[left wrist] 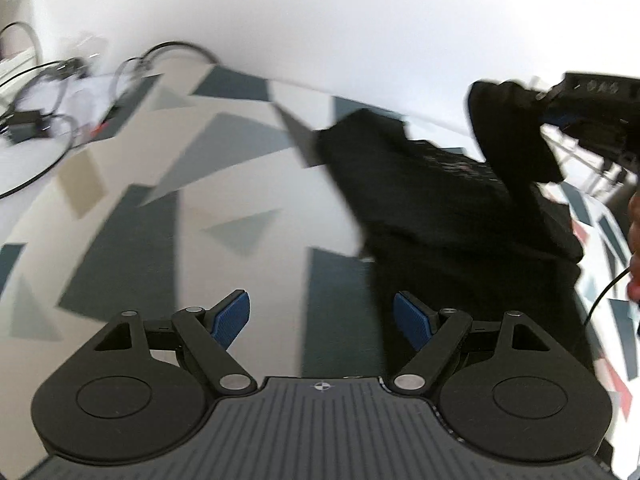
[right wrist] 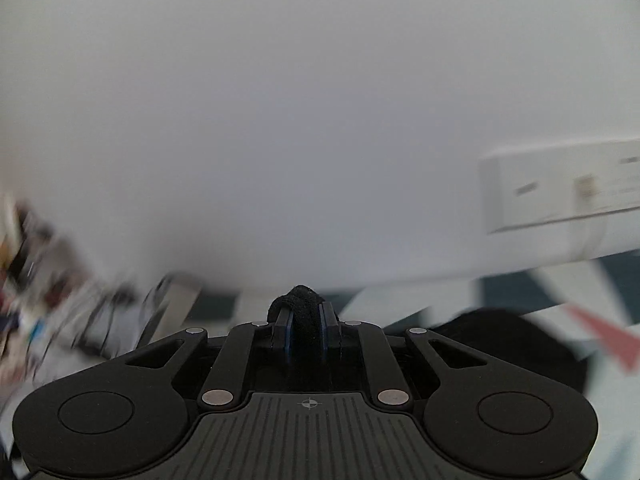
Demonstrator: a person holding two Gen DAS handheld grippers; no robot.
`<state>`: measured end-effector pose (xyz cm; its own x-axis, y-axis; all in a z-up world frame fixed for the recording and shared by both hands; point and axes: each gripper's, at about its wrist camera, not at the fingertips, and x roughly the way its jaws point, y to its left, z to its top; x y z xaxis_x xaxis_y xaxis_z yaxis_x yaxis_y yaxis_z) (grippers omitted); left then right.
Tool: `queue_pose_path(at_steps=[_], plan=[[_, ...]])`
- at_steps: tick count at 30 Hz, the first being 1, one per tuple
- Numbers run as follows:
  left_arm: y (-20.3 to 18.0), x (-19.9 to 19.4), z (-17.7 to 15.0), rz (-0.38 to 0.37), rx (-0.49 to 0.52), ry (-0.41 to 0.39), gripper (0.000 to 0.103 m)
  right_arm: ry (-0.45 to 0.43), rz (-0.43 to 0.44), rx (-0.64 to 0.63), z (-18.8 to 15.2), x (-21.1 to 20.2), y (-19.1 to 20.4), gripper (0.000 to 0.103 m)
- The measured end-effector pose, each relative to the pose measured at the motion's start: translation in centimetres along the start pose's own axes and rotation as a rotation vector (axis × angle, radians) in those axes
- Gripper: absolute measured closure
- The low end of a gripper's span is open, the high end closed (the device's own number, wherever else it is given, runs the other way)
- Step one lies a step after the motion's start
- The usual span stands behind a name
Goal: Fold clothes
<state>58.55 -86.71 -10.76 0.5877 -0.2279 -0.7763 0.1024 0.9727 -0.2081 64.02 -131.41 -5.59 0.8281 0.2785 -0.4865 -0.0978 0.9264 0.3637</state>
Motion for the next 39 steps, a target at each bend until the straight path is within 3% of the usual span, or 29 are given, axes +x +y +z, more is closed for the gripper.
queue_pose_path(at_steps=[3, 7, 10, 16, 19, 23, 24, 25, 26, 27, 30, 33, 35, 39], plan=[[1.2, 0.2, -0.1, 0.021, -0.022, 0.011, 0.022, 0.099, 0.035, -0.011, -2.0, 2.7, 1.8, 0.086], [1.2, 0.8, 0.3, 0.015, -0.004, -0.001, 0.022, 0.23, -0.006, -0.038, -3.9, 3.5, 2.5, 0.066], [-0.2, 1.6, 1.3, -0.001, 0.061, -0.023, 0.022, 0.192, -0.019, -0.005, -3.3, 0.8, 0.4, 0.049], [-4.3, 3.5, 3.3, -0.09, 0.169, -0.053, 0.017, 0.119, -0.063, 0.098, -2.8, -5.5, -5.0, 0.046], [-7.1, 4.6, 4.0, -0.077, 0.303, -0.097, 0.017, 0.098, -0.129, 0.16, -3.4, -7.4, -7.7, 0.046], [-10.9, 6.7, 3.1, 0.001, 0.637, -0.157, 0.017, 0.07, -0.215, 0.326, -5.0, -9.2, -11.9, 0.046], [-11.5, 7.0, 2.6, 0.001, 0.698, -0.165, 0.022, 0.068, -0.228, 0.371, -5.3, -9.3, -13.0, 0.046], [-11.9, 7.3, 2.2, -0.008, 0.74, -0.168, 0.049, 0.066, -0.239, 0.417, -5.6, -9.5, -14.0, 0.046], [-12.2, 7.5, 2.1, -0.019, 0.762, -0.157, 0.068, 0.063, -0.243, 0.46, -5.8, -9.5, -14.8, 0.046], [-12.2, 7.5, 2.3, -0.031, 0.753, -0.136, 0.088, 0.052, -0.245, 0.498, -5.8, -9.5, -15.6, 0.046], [-9.9, 5.5, 4.3, -0.102, 0.572, -0.164, 0.089, 0.019, -0.251, 0.57, -5.5, -9.3, -17.4, 0.046], [-6.2, 3.7, 6.4, -0.077, 0.326, -0.237, 0.089, -0.006, -0.255, 0.572, -4.6, -8.5, -18.2, 0.047], [-3.9, 4.2, 7.2, -0.047, 0.197, -0.216, 0.089, -0.013, -0.26, 0.56, -4.1, -7.7, -18.5, 0.047], [-1.5, 6.1, 6.8, 0.023, 0.091, -0.126, 0.087, -0.005, -0.281, 0.529, -3.2, -5.6, -19.0, 0.047]])
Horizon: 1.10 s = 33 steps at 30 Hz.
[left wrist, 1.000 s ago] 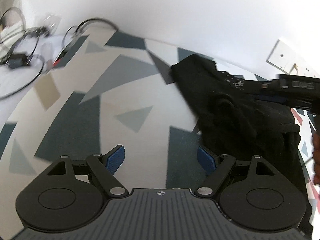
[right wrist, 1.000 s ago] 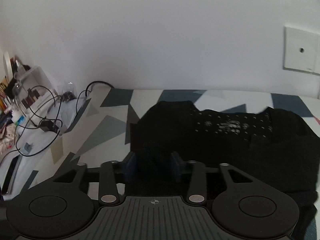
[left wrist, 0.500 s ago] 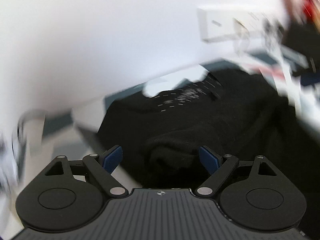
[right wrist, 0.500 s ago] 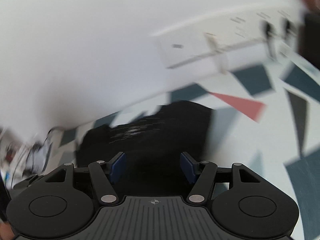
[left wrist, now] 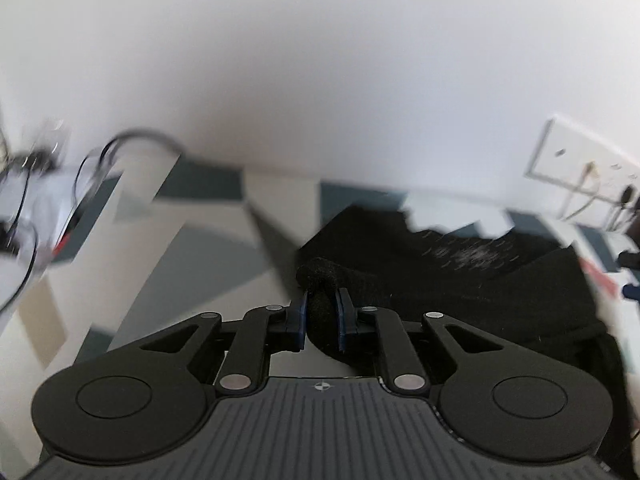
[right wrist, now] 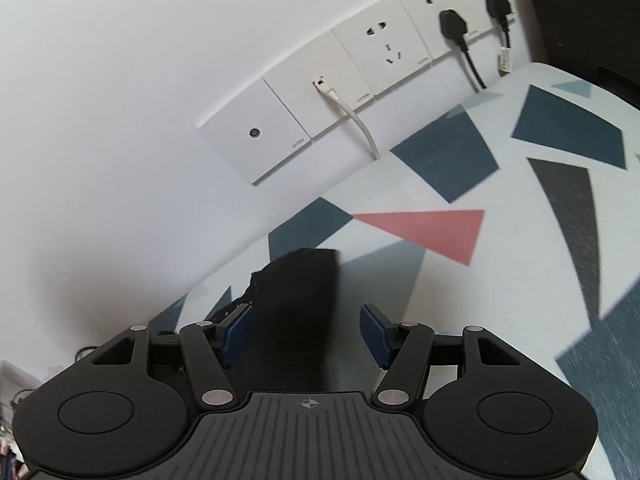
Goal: Fold clothes
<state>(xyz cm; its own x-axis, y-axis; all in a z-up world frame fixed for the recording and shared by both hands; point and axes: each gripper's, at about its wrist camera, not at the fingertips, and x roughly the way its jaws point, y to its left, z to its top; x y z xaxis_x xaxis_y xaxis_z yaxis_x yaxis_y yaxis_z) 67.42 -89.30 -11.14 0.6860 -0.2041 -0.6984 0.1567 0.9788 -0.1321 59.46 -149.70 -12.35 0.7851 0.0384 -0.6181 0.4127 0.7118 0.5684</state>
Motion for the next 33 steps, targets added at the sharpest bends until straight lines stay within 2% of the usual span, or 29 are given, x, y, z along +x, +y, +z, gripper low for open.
queue_pose_path(at_steps=[3, 9, 10, 11, 12, 13, 15, 18, 19, 20, 23, 25, 26, 27, 28, 29, 30, 31, 33], plan=[[0.5, 0.7, -1.0, -0.03, -0.059, 0.034, 0.087, 0.019, -0.022, -0.038, 0.1, 1.5, 0.6, 0.047], [0.4, 0.5, -0.9, -0.075, -0.097, -0.018, 0.087, 0.08, -0.053, -0.125, -0.1, 4.9, 1.3, 0.048], [0.3, 0.3, -0.5, -0.08, -0.093, -0.035, 0.087, 0.09, -0.053, -0.134, -0.1, 5.4, 1.4, 0.054], [0.1, 0.0, -0.1, -0.088, -0.086, -0.058, 0.087, 0.099, -0.052, -0.143, -0.2, 6.0, 1.5, 0.079], [-0.2, -0.3, 0.3, -0.098, -0.076, -0.086, 0.088, 0.093, -0.033, -0.164, -0.2, 6.3, 1.6, 0.098], [-0.5, -0.6, 0.8, -0.111, -0.067, -0.114, 0.088, 0.072, -0.042, -0.182, -0.2, 6.2, 1.8, 0.098], [-1.3, -1.0, 1.7, -0.143, -0.049, -0.162, 0.088, 0.002, -0.064, -0.183, -0.1, 5.6, 1.7, 0.098], [-1.9, 0.7, 2.2, -0.151, -0.028, -0.135, 0.088, -0.047, -0.111, -0.138, 0.1, 5.2, 0.6, 0.097], [-1.7, 1.6, 2.0, -0.15, -0.037, -0.106, 0.088, -0.049, -0.128, -0.122, 0.1, 4.9, 0.1, 0.089], [-1.6, 2.5, 1.9, -0.15, -0.046, -0.076, 0.088, -0.05, -0.143, -0.104, 0.1, 4.6, -0.4, 0.075], [-0.9, 4.1, 1.0, -0.153, -0.064, -0.009, 0.087, -0.053, -0.143, -0.089, 0.0, 2.7, -1.7, 0.07], [-0.4, 4.1, 0.5, -0.161, -0.086, 0.004, 0.086, -0.039, -0.121, -0.154, -0.7, 0.9, -1.5, 0.065], [0.0, 4.1, 0.3, -0.168, -0.106, 0.016, 0.081, -0.03, -0.108, -0.196, -1.2, 0.2, -1.3, 0.059], [0.4, 4.2, 0.3, -0.174, -0.131, 0.036, 0.064, -0.021, -0.095, -0.237, -1.8, -0.5, -1.1, 0.058], [0.8, 4.2, 0.2, -0.172, -0.158, 0.059, 0.032, -0.004, -0.092, -0.278, -2.4, -0.9, -0.8, 0.057], [1.3, 4.2, 0.2, -0.157, -0.185, 0.075, 0.02, 0.014, -0.092, -0.319, -3.0, -1.1, -0.5, 0.057], [1.7, 3.8, 0.1, -0.141, -0.203, 0.069, 0.016, 0.033, -0.091, -0.359, -3.6, -1.4, -0.2, 0.057], [2.0, 3.4, 0.0, -0.129, -0.215, 0.051, 0.016, 0.045, -0.094, -0.364, -3.9, -1.4, -0.1, 0.057], [2.3, 2.7, 0.0, -0.12, -0.214, 0.04, 0.016, 0.05, -0.085, -0.304, -4.1, -1.4, -0.4, 0.057]])
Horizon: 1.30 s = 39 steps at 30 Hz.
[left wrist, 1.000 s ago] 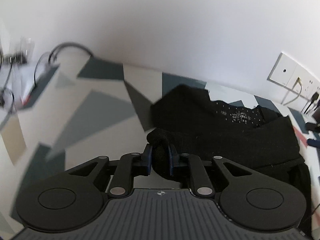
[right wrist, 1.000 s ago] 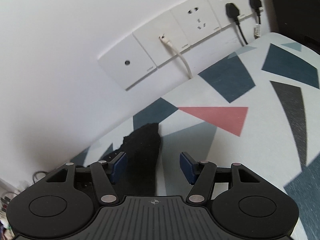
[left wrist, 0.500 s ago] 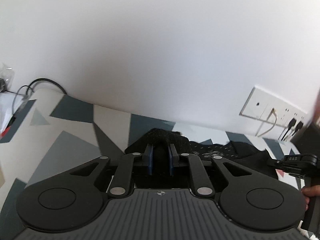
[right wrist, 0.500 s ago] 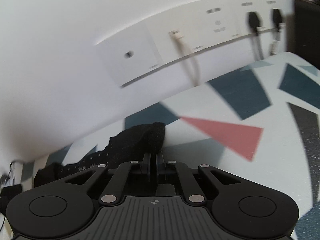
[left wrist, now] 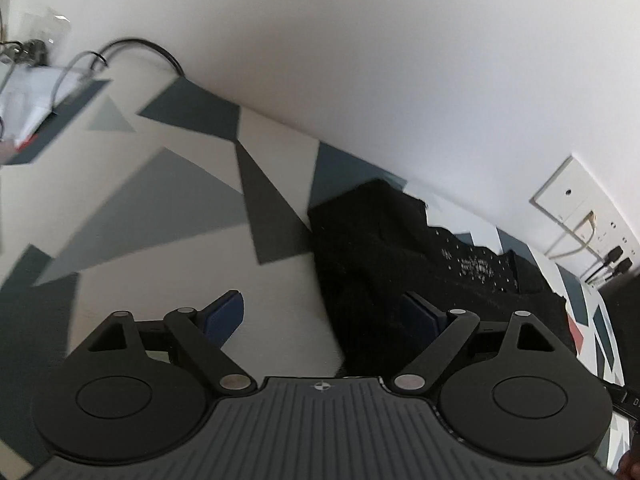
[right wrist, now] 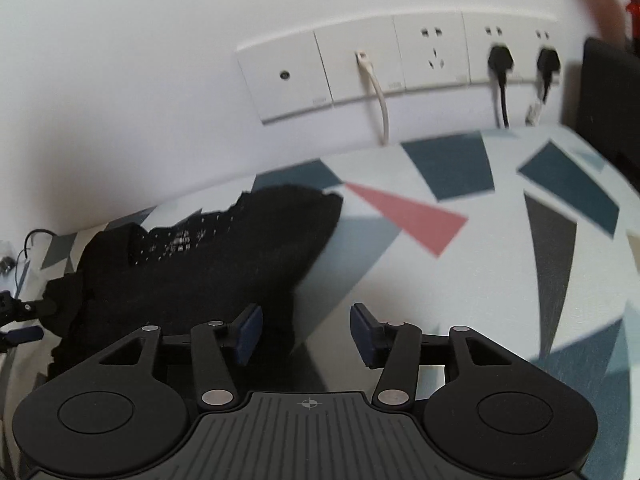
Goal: Fold clothes
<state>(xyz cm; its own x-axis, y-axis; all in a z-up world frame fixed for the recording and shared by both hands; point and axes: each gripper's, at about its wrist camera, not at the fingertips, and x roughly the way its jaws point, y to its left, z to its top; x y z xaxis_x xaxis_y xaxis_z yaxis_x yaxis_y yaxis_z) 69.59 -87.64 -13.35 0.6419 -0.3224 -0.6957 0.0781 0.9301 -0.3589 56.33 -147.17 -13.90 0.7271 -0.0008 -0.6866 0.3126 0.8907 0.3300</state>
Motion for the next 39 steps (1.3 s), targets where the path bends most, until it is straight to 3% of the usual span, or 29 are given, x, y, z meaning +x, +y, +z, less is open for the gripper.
queue_pose_path(at_steps=[3, 7, 8, 9, 10, 12, 14, 16, 18, 21, 27, 28, 30, 31, 36, 39], plan=[[-1.7, -0.4, -0.3, 0.026, 0.083, 0.019, 0.016, -0.002, 0.004, 0.064, -0.2, 0.2, -0.1, 0.057], [-5.6, -0.1, -1.6, 0.09, 0.324, -0.038, 0.019, -0.009, -0.001, 0.083, -0.3, 0.2, 0.4, 0.058], [-6.1, 0.0, -1.8, 0.09, 0.352, -0.05, 0.025, -0.019, 0.0, 0.087, -0.2, 0.1, 0.6, 0.057], [-6.1, 0.1, -1.8, 0.065, 0.345, -0.048, 0.045, -0.031, 0.007, 0.088, -0.1, -0.1, 0.8, 0.057], [-6.1, 0.2, -1.8, 0.031, 0.333, -0.039, 0.054, -0.048, 0.027, 0.082, 0.2, -0.4, 1.1, 0.058], [-6.2, -0.2, -2.0, -0.027, 0.354, -0.039, 0.054, -0.083, 0.072, 0.067, 0.7, -1.0, 1.9, 0.061], [-6.5, -0.7, -2.7, -0.06, 0.425, -0.036, 0.046, -0.104, 0.143, 0.031, 1.3, -1.0, 3.1, 0.077], [-6.7, -1.1, -3.5, -0.065, 0.498, -0.033, 0.034, -0.1, 0.194, -0.054, 2.0, -0.2, 5.2, 0.083], [-6.4, -1.4, -4.1, -0.065, 0.549, -0.05, 0.033, -0.068, 0.264, -0.115, 2.8, 1.6, 7.5, 0.081], [-5.5, -1.3, -4.3, -0.053, 0.565, -0.057, 0.032, -0.004, 0.361, -0.188, 3.1, 4.8, 11.3, 0.067], [-4.2, -0.9, -3.6, -0.017, 0.581, -0.087, 0.033, 0.152, 0.4, -0.225, 2.0, 10.8, 16.9, 0.058], [-4.3, -0.8, -3.5, -0.018, 0.588, -0.093, 0.033, 0.176, 0.4, -0.223, 1.9, 11.6, 17.5, 0.062], [-4.5, -0.6, -3.3, -0.021, 0.603, -0.105, 0.032, 0.186, 0.414, -0.224, 1.9, 11.9, 18.1, 0.096], [-4.7, -0.5, -3.3, -0.02, 0.609, -0.11, 0.032, 0.167, 0.41, -0.223, 2.0, 11.6, 18.1, 0.101], [-5.8, 0.8, -2.8, -0.013, 0.591, -0.113, 0.032, -0.06, 0.349, -0.15, 4.9, 8.4, 16.6, 0.102], [-6.5, 1.7, -2.3, -0.009, 0.57, -0.104, 0.032, -0.076, 0.321, -0.146, 6.1, 7.7, 15.8, 0.102]])
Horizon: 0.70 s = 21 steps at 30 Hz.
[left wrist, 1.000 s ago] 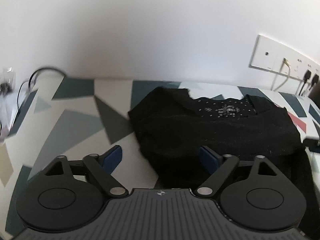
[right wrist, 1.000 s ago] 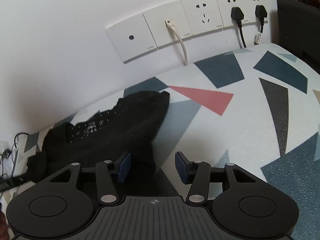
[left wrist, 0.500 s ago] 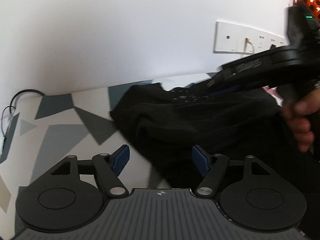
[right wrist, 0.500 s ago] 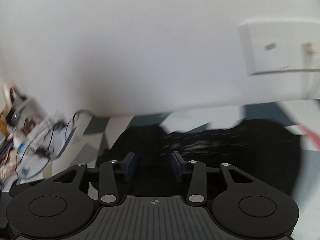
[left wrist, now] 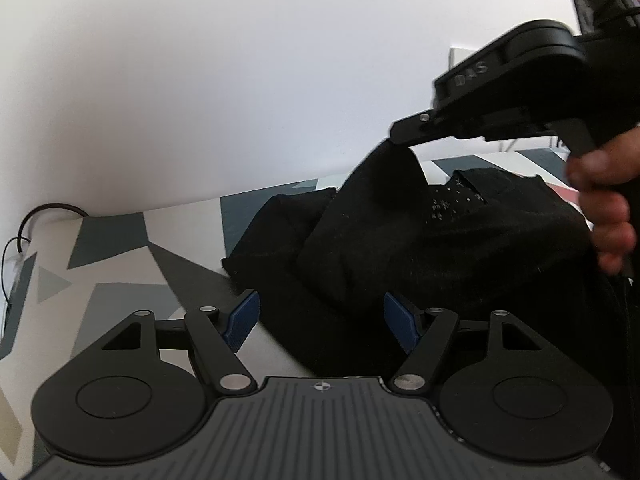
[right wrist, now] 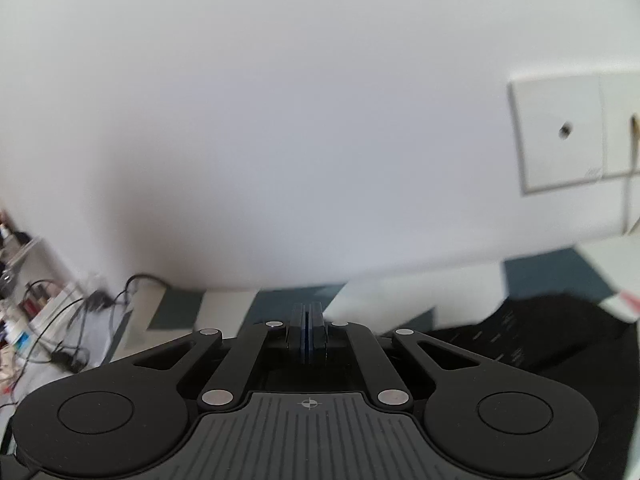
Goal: Fold clothes
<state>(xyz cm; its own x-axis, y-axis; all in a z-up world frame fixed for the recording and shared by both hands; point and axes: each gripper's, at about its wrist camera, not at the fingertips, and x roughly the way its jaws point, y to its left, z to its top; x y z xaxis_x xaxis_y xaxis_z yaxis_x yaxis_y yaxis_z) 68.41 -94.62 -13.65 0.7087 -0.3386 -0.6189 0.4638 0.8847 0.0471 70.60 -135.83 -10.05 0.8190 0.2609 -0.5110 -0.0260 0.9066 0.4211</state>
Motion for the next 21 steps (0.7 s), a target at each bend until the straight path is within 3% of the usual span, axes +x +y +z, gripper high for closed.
queue_pose_path(at_steps=[6, 7, 8, 10, 15, 19, 21], plan=[[-2.0, 1.5, 0.8, -0.001, 0.07, 0.028, 0.032, 0.041, -0.004, 0.022, -0.3, -0.5, -1.3, 0.101], [-2.4, 1.5, 0.8, 0.0, 0.084, 0.03, 0.032, 0.043, -0.021, 0.032, -0.2, -0.2, -1.6, 0.094], [-2.7, 1.5, 0.8, 0.006, 0.094, 0.03, 0.032, 0.044, -0.041, 0.044, -0.1, 0.1, -1.9, 0.075], [-2.7, 1.4, 0.6, 0.037, 0.092, 0.033, 0.032, 0.011, -0.091, 0.094, -0.1, -0.2, -3.0, 0.064], [-1.0, 1.2, -0.1, 0.104, 0.02, 0.057, 0.031, 0.072, -0.1, 0.201, -1.3, -0.5, -5.8, 0.064], [-0.7, 0.4, -0.8, 0.131, 0.021, 0.049, 0.028, 0.149, -0.055, 0.187, -2.5, 0.5, -5.7, 0.064], [-0.7, 0.2, -1.0, 0.136, 0.018, 0.046, 0.028, 0.185, -0.031, 0.165, -2.9, 1.5, -5.2, 0.058]])
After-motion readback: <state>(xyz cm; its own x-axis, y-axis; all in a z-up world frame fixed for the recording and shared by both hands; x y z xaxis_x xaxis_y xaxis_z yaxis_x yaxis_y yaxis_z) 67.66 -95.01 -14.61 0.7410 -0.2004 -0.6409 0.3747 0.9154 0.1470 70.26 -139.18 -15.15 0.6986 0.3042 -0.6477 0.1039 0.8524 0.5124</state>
